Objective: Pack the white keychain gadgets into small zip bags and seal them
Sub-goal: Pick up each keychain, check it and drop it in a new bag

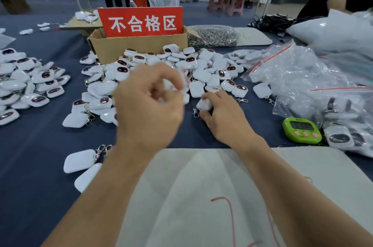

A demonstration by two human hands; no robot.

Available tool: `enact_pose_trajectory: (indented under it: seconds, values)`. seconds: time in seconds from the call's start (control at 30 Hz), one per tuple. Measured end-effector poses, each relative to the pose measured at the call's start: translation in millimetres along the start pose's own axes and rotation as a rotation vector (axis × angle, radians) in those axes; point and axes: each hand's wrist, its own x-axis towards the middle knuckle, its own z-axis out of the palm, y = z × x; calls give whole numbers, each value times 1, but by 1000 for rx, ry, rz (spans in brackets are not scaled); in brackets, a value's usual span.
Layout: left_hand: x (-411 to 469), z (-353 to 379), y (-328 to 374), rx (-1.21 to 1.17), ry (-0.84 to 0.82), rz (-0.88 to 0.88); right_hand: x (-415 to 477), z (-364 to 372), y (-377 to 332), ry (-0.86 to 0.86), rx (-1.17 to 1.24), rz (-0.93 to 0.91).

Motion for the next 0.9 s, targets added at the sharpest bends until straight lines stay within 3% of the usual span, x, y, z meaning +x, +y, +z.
enact_pose_trajectory:
  seconds: [0.17,0.23,0.3,0.4,0.57,0.77,0.83,0.9]
  values:
    - [-54,38,7,144,-703,-20,-16,-15,-3,-131,-140,22]
    - [-68,43,8,65,-831,-115,-17,-21,-1,-122,-75,73]
    - [-71,45,7,-37,-858,-182,-19,-26,6,-107,108,126]
    - [-72,47,3,16,-839,-235,-27,-31,17,-56,307,193]
    - [-64,48,-15,158,-807,-361,-26,-31,29,56,284,341]
    - [-42,35,-39,221,-788,-435,-29,-22,22,91,194,326]
    - [-45,37,-37,236,-736,-409,-30,-23,16,149,390,363]
    - [-48,40,-33,241,-608,-353,-30,-27,6,177,790,451]
